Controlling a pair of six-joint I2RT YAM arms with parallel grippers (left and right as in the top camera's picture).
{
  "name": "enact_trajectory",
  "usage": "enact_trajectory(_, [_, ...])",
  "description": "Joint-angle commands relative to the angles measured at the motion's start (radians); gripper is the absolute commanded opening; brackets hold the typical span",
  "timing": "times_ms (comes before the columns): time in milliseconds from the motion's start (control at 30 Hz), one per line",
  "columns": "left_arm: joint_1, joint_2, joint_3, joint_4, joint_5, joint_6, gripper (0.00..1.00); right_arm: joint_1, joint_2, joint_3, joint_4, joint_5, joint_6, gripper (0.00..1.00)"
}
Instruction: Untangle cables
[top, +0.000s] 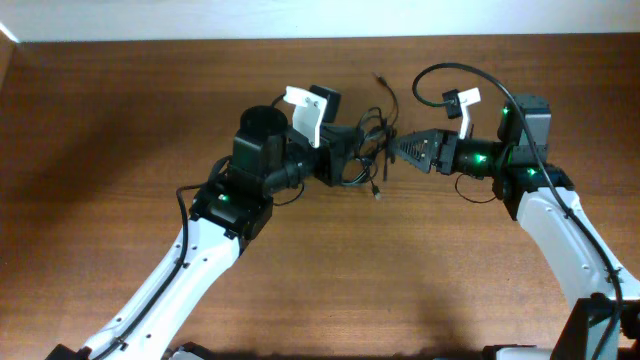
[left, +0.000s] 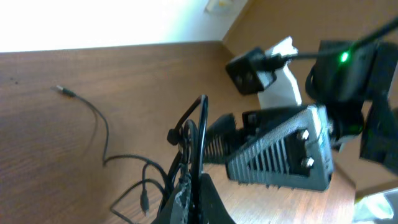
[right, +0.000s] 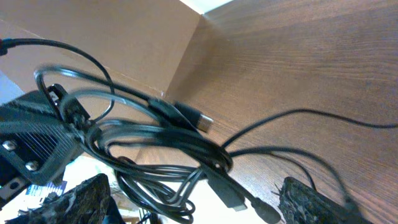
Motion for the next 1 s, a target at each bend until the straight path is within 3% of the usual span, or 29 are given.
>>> enact_trajectory(0, [0.000,-0.004,0.013,-0.015,0.143,0.166,0.00,-0.004,0.005,0.004,0.003,0.002,-0.038,0.87])
enact_trajectory(133, [0.001,-0.004,0.013,-0.006,0.215,0.186,0.00,-0.003,0.005,0.004,-0.022,0.002,-0.124,0.87])
enact_trajectory(167, [0.000,-0.004,0.013,-0.006,0.215,0.185,0.00,-0.003,0.005,0.004,-0.031,0.002,-0.151,0.84])
enact_trajectory(233, [0.000,-0.004,0.013,-0.005,0.215,0.185,0.00,-0.004,0.005,0.004,-0.047,0.002,-0.199,0.64])
enact_trajectory(400, [0.000,-0.004,0.013,0.004,0.215,0.184,0.00,-0.003,0.005,0.004,-0.047,-0.038,-0.242,0.47])
enact_trajectory(467, [0.000,-0.004,0.013,0.010,0.215,0.174,0.00,-0.003,0.005,0.004,-0.050,-0.077,-0.286,0.50])
enact_trajectory(567, [0.000,-0.004,0.013,0.043,0.229,0.132,0.00,-0.003,0.005,0.004,-0.053,-0.095,-0.317,0.64])
enact_trajectory(667, [0.000,-0.004,0.013,0.077,0.294,0.132,0.00,-0.003,0.005,0.004,-0.052,-0.148,-0.401,0.64])
enact_trajectory(700, [0.000,-0.004,0.013,0.077,0.293,0.132,0.00,-0.003,0.005,0.004,-0.050,-0.148,-0.401,0.56])
enact_trajectory(733, [0.000,-0.004,0.013,0.076,0.293,0.132,0.00,-0.003,0.005,0.004,-0.049,-0.149,-0.401,0.29])
enact_trajectory(767, [0.000,-0.004,0.013,0.076,0.293,0.132,0.00,-0.003,0.005,0.004,-0.050,-0.149,-0.401,0.13])
enact_trajectory(833, [0.000,-0.004,0.013,0.076,0.268,0.132,0.00,-0.003,0.005,0.004,-0.051,-0.150,-0.400,0.04])
enact_trajectory(967, [0.000,-0.004,0.013,0.075,0.166,0.131,0.00,-0.003,0.005,0.004,-0.053,-0.167,-0.388,0.04])
